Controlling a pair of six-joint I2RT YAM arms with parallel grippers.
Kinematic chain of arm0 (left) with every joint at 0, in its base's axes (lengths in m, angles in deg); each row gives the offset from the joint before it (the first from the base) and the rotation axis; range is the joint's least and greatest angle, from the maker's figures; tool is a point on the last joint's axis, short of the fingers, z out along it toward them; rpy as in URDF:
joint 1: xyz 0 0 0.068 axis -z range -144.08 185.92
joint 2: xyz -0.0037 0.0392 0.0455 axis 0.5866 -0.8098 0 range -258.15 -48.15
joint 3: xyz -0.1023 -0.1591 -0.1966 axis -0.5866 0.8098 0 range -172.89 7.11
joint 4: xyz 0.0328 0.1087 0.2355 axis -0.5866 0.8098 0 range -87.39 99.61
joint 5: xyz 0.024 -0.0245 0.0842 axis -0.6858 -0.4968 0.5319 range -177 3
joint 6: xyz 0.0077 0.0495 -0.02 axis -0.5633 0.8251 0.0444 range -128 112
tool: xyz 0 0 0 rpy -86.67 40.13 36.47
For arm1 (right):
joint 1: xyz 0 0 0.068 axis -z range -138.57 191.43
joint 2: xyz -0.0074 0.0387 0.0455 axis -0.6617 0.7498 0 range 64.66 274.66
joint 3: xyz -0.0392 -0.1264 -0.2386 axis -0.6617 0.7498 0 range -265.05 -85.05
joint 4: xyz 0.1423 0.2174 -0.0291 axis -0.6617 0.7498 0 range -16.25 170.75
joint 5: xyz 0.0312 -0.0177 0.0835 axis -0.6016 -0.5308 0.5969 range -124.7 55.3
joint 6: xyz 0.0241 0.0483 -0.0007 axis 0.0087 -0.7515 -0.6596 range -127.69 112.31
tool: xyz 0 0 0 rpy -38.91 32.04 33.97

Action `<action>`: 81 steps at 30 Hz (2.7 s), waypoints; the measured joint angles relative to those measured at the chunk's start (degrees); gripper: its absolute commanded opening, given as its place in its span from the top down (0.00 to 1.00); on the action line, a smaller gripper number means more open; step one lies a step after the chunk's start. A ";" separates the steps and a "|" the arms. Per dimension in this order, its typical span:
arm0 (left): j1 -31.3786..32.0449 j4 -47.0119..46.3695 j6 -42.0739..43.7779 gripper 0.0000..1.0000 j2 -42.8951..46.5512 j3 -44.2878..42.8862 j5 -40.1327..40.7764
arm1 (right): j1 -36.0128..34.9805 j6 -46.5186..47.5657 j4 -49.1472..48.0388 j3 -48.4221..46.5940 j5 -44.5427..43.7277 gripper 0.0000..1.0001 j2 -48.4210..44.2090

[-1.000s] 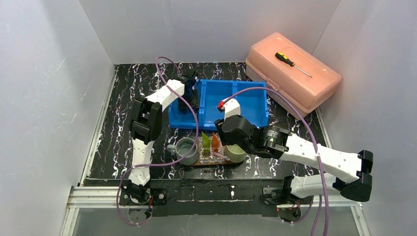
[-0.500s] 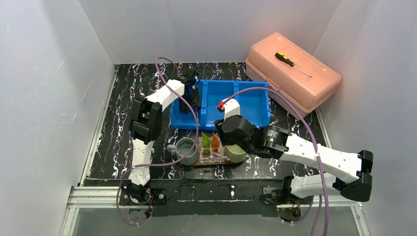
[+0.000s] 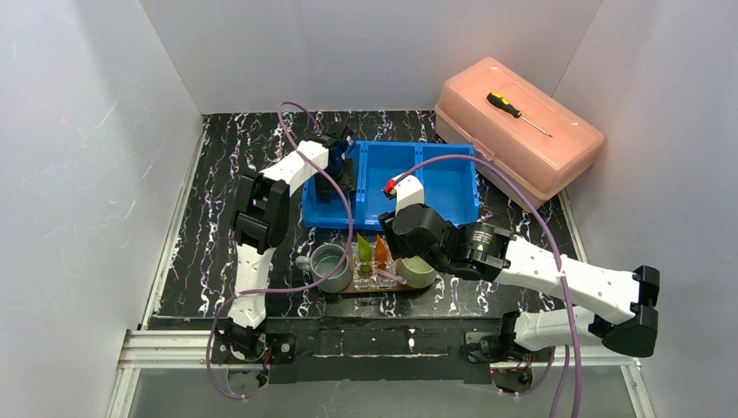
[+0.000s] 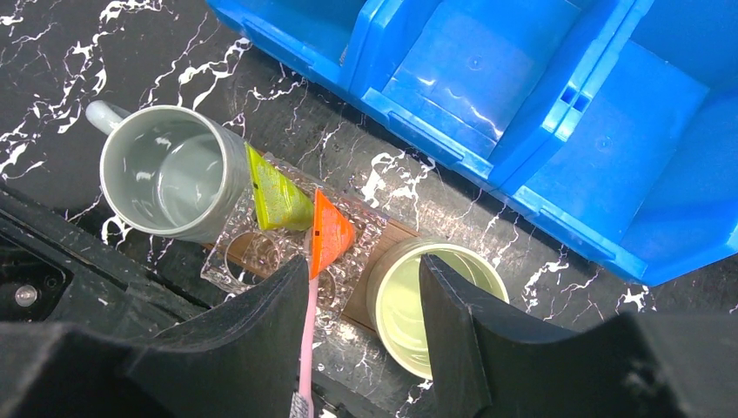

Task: Prepare toiletry sets of a toothbrush and toothpaste on the tray

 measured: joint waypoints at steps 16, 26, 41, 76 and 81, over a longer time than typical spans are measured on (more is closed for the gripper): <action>0.35 1.86 1.46 0.69 -0.61 -0.83 2.08 | 0.00 -0.02 -1.14 0.00 1.05 0.43 0.63; 0.33 1.70 1.86 0.89 -0.09 0.42 2.73 | 0.00 -0.76 -1.16 0.00 1.51 0.44 0.63; 0.33 -0.79 2.69 1.00 3.91 6.71 2.60 | 0.00 -1.81 -1.25 0.96 1.97 0.44 -0.20; -9.75 -9.22 -10.71 1.00 40.44 18.82 -26.84 | 0.02 -0.02 -7.13 -1.95 6.75 0.34 -1.75; -10.91 -13.86 -14.84 1.00 45.51 23.02 -32.26 | 0.35 -0.81 -10.38 -3.21 9.79 0.32 -1.75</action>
